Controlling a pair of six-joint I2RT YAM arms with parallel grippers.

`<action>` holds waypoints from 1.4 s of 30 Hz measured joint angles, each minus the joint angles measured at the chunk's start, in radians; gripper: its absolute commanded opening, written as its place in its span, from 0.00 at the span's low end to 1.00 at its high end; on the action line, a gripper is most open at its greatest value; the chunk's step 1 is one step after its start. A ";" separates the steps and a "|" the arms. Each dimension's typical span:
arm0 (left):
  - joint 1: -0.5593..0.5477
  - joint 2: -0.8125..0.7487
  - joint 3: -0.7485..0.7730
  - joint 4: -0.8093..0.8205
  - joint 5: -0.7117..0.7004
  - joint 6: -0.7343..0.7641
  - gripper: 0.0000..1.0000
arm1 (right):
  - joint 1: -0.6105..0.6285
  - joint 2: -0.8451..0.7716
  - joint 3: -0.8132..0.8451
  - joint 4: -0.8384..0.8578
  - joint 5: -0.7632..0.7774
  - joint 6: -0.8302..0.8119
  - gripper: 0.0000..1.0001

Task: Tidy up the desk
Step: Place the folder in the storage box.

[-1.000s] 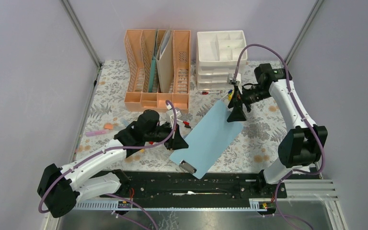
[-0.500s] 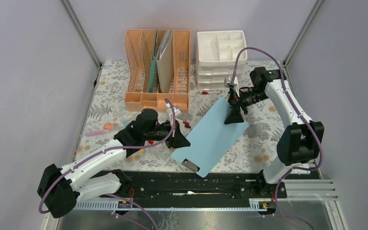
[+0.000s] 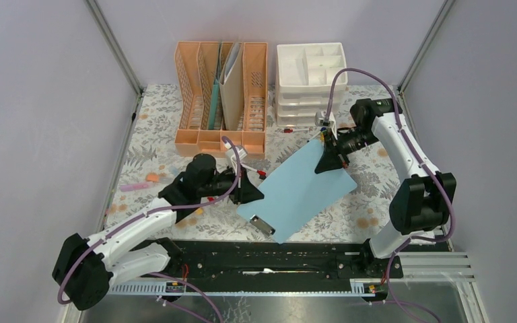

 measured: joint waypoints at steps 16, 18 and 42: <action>0.036 -0.608 -0.260 0.126 -0.518 -0.058 0.99 | -0.035 -0.304 -0.147 0.233 -0.084 0.391 0.00; 0.037 -0.623 -0.298 0.145 -0.540 -0.080 0.99 | -0.081 -0.335 -0.156 0.282 -0.118 0.455 0.00; -0.055 0.268 -0.550 1.360 -0.330 -0.480 0.99 | -0.283 -0.198 -0.005 0.438 -0.370 0.732 0.00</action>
